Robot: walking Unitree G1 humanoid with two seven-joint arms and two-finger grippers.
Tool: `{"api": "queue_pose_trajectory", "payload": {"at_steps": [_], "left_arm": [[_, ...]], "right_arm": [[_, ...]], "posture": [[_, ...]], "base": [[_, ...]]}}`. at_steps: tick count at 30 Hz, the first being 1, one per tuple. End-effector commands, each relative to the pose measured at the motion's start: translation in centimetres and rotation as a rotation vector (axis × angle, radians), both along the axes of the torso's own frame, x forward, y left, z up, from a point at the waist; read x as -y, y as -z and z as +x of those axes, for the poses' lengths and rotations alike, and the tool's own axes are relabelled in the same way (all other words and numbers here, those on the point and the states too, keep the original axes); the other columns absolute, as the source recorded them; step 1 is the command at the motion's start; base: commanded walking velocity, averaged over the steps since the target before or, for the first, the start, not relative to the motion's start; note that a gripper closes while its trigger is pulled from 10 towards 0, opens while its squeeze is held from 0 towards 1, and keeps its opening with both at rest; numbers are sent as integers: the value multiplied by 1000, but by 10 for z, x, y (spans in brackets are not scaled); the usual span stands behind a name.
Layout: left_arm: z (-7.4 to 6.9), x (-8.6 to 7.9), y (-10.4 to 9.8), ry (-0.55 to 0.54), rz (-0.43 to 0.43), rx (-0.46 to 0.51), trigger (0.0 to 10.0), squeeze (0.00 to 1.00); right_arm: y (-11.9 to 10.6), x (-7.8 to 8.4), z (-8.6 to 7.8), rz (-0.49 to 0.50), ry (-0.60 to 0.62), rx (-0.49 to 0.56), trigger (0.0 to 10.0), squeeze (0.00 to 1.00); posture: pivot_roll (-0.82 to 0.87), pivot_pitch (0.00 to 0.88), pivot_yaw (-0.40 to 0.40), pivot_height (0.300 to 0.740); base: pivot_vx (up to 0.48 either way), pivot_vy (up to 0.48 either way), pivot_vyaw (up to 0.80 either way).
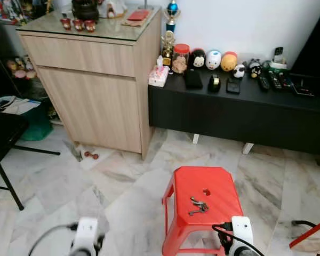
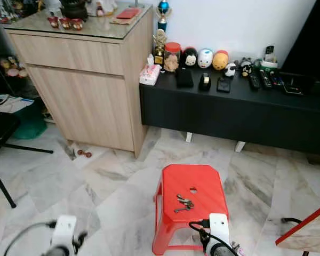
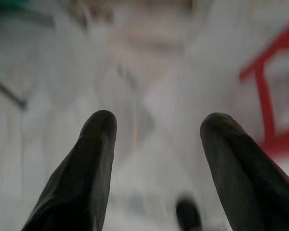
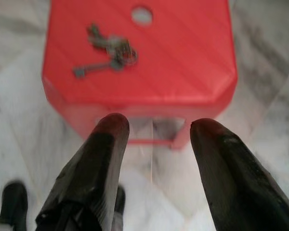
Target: Hang keys on a hook
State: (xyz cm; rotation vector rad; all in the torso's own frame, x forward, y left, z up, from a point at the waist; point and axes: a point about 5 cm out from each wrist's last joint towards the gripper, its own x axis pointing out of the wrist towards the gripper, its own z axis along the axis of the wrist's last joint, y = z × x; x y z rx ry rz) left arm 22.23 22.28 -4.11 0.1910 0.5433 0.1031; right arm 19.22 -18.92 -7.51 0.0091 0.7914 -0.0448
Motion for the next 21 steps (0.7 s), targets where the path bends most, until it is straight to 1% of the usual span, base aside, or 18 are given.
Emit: {"api": "queue_pose_trajectory", "payload": {"at_steps": [1, 3, 4, 5, 6, 8, 9, 10, 11, 12, 13, 14, 15, 16, 17, 18, 20, 21], "left_arm": [[12, 6, -12, 13, -21, 105, 10000, 0], [23, 13, -27, 27, -49, 217, 10000, 0], [23, 13, -27, 27, -49, 217, 10000, 0], [27, 17, -34, 39, -55, 267, 10000, 0], [27, 17, -34, 39, -55, 267, 10000, 0], [28, 20, -39, 51, -59, 305, 10000, 0], [25, 26, -49, 78, -71, 373, 10000, 0], [22, 27, -53, 85, -78, 400, 10000, 0], [18, 28, -56, 90, -82, 416, 10000, 0], [15, 27, -57, 95, -78, 424, 10000, 0], [13, 27, -58, 98, -76, 428, 10000, 0], [11, 27, -58, 100, -76, 431, 10000, 0], [9, 27, -59, 100, -77, 432, 10000, 0], [7, 27, -59, 100, -79, 434, 10000, 0], [5, 28, -60, 109, -78, 438, 10000, 0], [3, 30, -61, 116, -80, 440, 10000, 0], [2, 32, -61, 120, -83, 435, 10000, 0], [0, 33, -60, 123, -80, 431, 10000, 0]], "right_arm": [[-2, 2, -1, 9, 17, 41, 10000, 0], [-4, 3, 0, 5, 12, 75, 10000, 0], [-4, 3, 0, 5, 12, 75, 10000, 0], [-4, 3, 0, -11, 4, 88, 10000, 0], [-4, 3, 0, -11, 4, 88, 10000, 0], [-5, 4, 0, -21, 1, 102, 10000, 0], [-7, 5, 1, -25, -5, 130, 10000, 0], [-8, 5, 1, -22, -4, 143, 10000, 0], [-25, 4, 19, -39, -25, 310, 10000, 0], [-47, 2, 43, -56, -45, 444, 10000, 0], [-64, 0, 59, -67, -59, 533, 10000, 0], [-87, -3, 70, -72, -66, 691, 10000, 0], [-99, -4, 73, -73, -67, 778, 10000, 0], [-105, -4, 72, -76, -62, 838, 10000, 0], [-108, 0, 73, -105, -55, 834, 10000, 0], [-112, 2, 73, -125, -62, 859, 10000, 0], [-110, 1, 71, -112, -64, 851, 10000, 0], [-107, -2, 67, -109, -79, 842, 10000, 0]], "posture": [[-29, 0, -59, 740], [-36, 0, -58, 740], [-36, 0, -58, 740], [-41, 0, -58, 740], [-41, 0, -58, 740], [-39, 0, -56, 740], [-37, 0, -54, 740], [-37, 0, -54, 740], [-37, 0, -53, 740], [-39, 0, -53, 740], [-41, 0, -53, 740], [-44, 0, -53, 740], [-45, 0, -54, 740], [-47, 0, -55, 740], [-47, 0, -57, 740], [-45, 0, -58, 740], [-43, 0, -60, 740], [-30, 0, -63, 740]], "base": [[0, 0, 0], [0, 0, 0], [0, 0, 0], [0, 0, 0], [0, 0, 0], [0, 0, 0], [0, 0, 0], [0, 0, 0], [0, 0, 0], [0, 0, 0], [0, 0, 0], [0, 0, 0], [0, 0, 0], [0, 0, 0], [0, 0, 0], [0, 0, 0], [0, 0, 0], [0, 0, 0]]}}
